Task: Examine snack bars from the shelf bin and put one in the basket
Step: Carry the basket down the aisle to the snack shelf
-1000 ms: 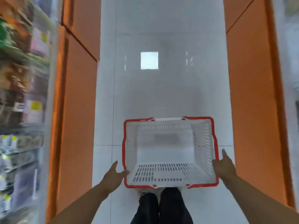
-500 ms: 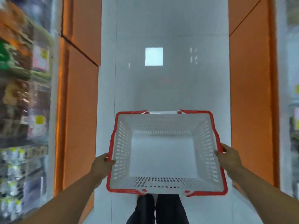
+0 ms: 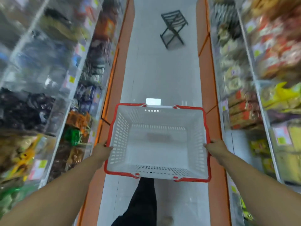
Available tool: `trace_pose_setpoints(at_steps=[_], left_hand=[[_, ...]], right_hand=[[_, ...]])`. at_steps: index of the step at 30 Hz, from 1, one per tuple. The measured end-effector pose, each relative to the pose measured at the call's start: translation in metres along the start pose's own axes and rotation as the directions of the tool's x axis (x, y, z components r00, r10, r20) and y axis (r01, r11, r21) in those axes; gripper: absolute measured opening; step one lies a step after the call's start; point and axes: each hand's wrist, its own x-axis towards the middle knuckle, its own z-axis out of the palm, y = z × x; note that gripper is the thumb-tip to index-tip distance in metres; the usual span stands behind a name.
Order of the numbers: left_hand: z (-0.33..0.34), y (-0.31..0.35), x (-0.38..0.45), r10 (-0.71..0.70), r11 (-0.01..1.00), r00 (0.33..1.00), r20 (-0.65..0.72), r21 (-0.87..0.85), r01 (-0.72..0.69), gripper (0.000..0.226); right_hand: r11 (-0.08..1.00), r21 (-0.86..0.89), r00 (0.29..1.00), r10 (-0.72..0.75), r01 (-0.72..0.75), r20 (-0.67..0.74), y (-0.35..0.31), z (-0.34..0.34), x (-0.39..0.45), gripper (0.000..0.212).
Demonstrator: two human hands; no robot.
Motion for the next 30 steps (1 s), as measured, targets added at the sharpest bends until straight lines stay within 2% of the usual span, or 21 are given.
trace_pose_setpoints(at_steps=[4, 9, 12, 16, 20, 24, 30], left_hand=[[-0.032, 0.078, 0.04, 0.011, 1.0, 0.997, 0.078, -0.023, -0.009, 0.051], [-0.057, 0.174, 0.089, -0.004, 0.997, 0.997, 0.072, -0.072, 0.01, 0.061], [-0.062, 0.23, 0.121, -0.006, 0.999, 0.999, 0.04, -0.05, 0.008, 0.06], [-0.064, 0.304, 0.161, -0.015, 0.992, 0.999, 0.03, -0.128, 0.019, 0.038], [-0.066, 0.385, 0.191, -0.023, 0.991, 1.0, 0.0, -0.133, 0.023, 0.04], [-0.074, 0.461, 0.223, -0.041, 0.976, 0.999, -0.021, -0.213, 0.036, 0.043], [-0.087, 0.556, 0.305, -0.067, 0.968, 0.997, -0.04, -0.246, 0.055, 0.05]], right_hand=[[1.0, 0.018, 1.0, -0.019, 0.02, -0.021, -0.091, -0.003, 0.02, 0.035], [0.998, 0.066, 1.0, 0.015, -0.013, -0.027, -0.181, -0.002, 0.063, 0.032], [0.997, 0.075, 0.999, 0.018, -0.015, -0.031, -0.231, -0.007, 0.102, 0.031], [0.997, 0.08, 0.999, 0.014, -0.017, 0.029, -0.305, -0.015, 0.163, 0.026], [0.998, 0.062, 0.999, -0.011, 0.008, 0.042, -0.39, -0.027, 0.22, 0.023], [0.998, 0.063, 0.999, -0.024, 0.021, 0.037, -0.479, -0.038, 0.276, 0.017], [0.999, 0.032, 0.998, -0.014, 0.012, 0.06, -0.599, -0.03, 0.373, 0.012]])
